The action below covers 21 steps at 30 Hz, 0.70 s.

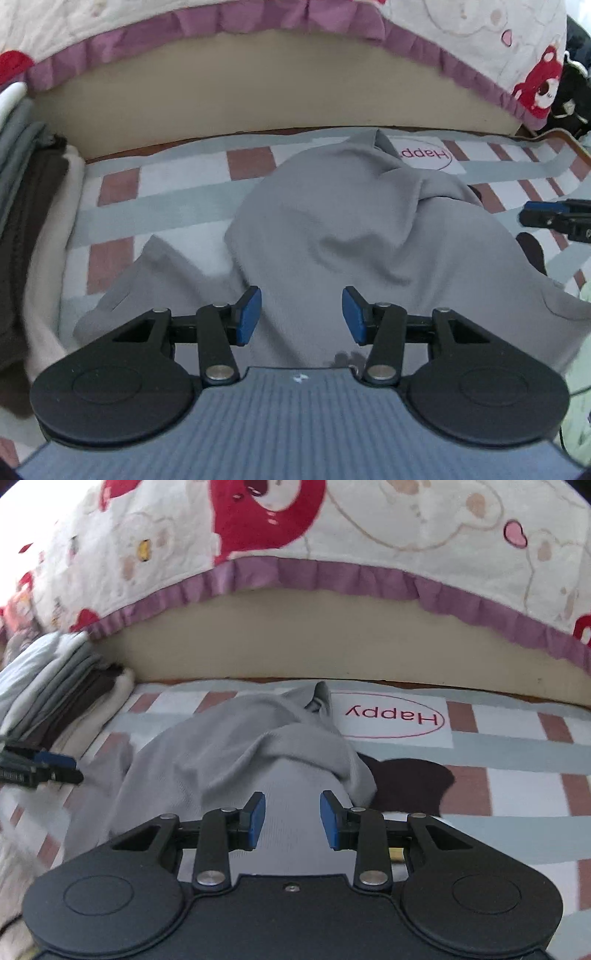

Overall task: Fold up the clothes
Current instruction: 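Open both grippers and release the spread grey shirt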

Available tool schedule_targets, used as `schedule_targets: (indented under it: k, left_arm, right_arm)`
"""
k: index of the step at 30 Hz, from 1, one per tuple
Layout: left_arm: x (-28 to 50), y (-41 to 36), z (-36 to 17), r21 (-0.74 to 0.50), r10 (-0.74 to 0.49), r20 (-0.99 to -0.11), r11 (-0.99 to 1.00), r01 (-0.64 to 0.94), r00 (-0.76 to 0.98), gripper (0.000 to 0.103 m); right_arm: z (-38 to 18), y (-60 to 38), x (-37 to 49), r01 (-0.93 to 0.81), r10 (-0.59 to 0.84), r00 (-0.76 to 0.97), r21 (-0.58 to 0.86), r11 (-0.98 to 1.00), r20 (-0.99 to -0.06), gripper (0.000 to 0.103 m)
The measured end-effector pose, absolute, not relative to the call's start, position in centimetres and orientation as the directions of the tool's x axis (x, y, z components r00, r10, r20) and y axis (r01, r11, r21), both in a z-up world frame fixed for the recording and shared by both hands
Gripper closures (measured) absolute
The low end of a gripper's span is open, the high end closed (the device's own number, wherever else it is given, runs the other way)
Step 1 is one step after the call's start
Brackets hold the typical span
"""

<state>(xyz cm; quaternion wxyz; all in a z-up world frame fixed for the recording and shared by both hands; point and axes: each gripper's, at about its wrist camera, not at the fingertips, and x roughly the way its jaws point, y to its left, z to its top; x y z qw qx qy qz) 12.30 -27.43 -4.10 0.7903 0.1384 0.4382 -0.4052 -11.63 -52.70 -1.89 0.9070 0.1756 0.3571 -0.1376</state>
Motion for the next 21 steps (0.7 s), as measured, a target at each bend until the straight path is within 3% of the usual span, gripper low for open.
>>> schedule_targets:
  k: [3,13,16,18,21]
  left_arm:
    - [12.7,-28.3,-4.4,-0.143,-0.505,-0.816,0.65,0.746,0.283,0.056]
    - [14.4,-32.1,-5.5,-0.022,-0.451,-0.81,0.662,0.749,0.374,0.056]
    - [15.4,-35.0,-6.2,0.027,-0.447,-0.799,0.64,0.768,0.401,0.05]
    - [16.1,-36.9,-6.8,0.044,-0.452,-0.791,0.632,0.774,0.413,0.046]
    - [17.8,-39.6,-7.7,0.031,-0.462,-0.782,0.642,0.766,0.418,0.042]
  right_arm:
    - [-3.5,-52.6,-10.8,0.37,-0.098,0.716,0.257,0.893,-0.691,0.065]
    - [-5.6,-53.9,-10.9,0.364,-0.118,0.66,0.179,0.914,-0.742,0.065]
    - [-6.0,-54.6,-10.5,0.35,-0.108,0.654,0.173,0.921,-0.749,0.064]
    - [-6.3,-55.3,-10.1,0.334,-0.09,0.657,0.182,0.925,-0.749,0.059]
    - [-7.0,-56.9,-9.1,0.313,-0.071,0.671,0.196,0.929,-0.738,0.039]
